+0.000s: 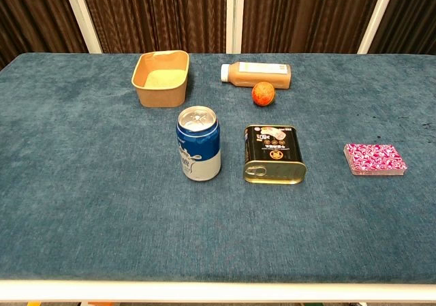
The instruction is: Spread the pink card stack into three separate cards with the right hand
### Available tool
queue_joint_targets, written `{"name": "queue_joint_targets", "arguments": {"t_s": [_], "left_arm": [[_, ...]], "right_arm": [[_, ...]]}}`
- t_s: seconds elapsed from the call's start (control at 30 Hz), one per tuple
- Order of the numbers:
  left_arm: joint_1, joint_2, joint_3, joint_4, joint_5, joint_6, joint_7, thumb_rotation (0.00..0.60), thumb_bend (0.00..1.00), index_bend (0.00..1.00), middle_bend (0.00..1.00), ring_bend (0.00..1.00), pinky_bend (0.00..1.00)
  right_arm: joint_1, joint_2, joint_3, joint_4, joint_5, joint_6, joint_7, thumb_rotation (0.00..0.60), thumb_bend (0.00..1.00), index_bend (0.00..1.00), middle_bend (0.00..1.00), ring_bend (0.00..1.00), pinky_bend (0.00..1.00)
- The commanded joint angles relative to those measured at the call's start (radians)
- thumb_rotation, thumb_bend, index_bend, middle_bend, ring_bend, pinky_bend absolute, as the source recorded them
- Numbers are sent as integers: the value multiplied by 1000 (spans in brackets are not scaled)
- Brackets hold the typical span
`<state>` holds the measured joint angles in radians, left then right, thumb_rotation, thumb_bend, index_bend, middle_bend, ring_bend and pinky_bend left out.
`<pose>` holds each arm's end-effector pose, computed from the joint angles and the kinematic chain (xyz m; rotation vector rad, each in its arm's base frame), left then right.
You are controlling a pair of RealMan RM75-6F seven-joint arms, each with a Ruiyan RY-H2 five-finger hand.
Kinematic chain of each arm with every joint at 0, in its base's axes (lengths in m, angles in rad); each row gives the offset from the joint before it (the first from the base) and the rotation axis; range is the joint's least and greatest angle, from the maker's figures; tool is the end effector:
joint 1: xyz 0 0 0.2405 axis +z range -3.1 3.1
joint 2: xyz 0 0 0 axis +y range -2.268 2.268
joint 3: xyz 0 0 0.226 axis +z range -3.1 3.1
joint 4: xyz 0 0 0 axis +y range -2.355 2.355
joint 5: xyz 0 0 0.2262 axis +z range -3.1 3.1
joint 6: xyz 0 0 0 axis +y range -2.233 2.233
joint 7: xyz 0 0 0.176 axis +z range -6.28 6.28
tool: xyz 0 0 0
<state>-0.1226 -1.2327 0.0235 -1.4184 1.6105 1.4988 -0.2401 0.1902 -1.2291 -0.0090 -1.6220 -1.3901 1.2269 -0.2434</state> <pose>-0.2978 0.2078 0.0977 -1.4787 -1.0150 -1.0621 -0.2876 -0.2187 0.0498 1.6203 -1.0085 0.6477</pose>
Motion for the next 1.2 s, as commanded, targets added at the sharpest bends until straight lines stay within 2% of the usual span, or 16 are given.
{"name": "queue_joint_targets", "arguments": {"t_s": [0.03,0.47,0.63,0.9,1.2], "left_arm": [[1,-2,1,5,-1,-1,-1,600,0,171,160,65,156],[0,-2,-2,7,-2,1,-3,600,0,172,160,65,156],[4,-4,1,7,1,5,-8,600,0,171,161,65,156],[7,-30,-10,37,-11,14,-7,600,0,172,160,65,157],[8,-32,-6,39,-14,5,3,600,0,172,160,65,156]], "right_arm": [[-1,-2,-1,6,-1,0,3,600,120,0,0,0,0],[4,-10,-1,19,3,-13,11,600,120,0,0,0,0],[3,-9,-8,17,-30,5,15,600,123,0,0,0,0],[-2,-36,-5,84,-98,59,80,600,130,0,3,0,0],[36,-26,16,124,-98,18,109,600,137,0,18,0,0]]}}
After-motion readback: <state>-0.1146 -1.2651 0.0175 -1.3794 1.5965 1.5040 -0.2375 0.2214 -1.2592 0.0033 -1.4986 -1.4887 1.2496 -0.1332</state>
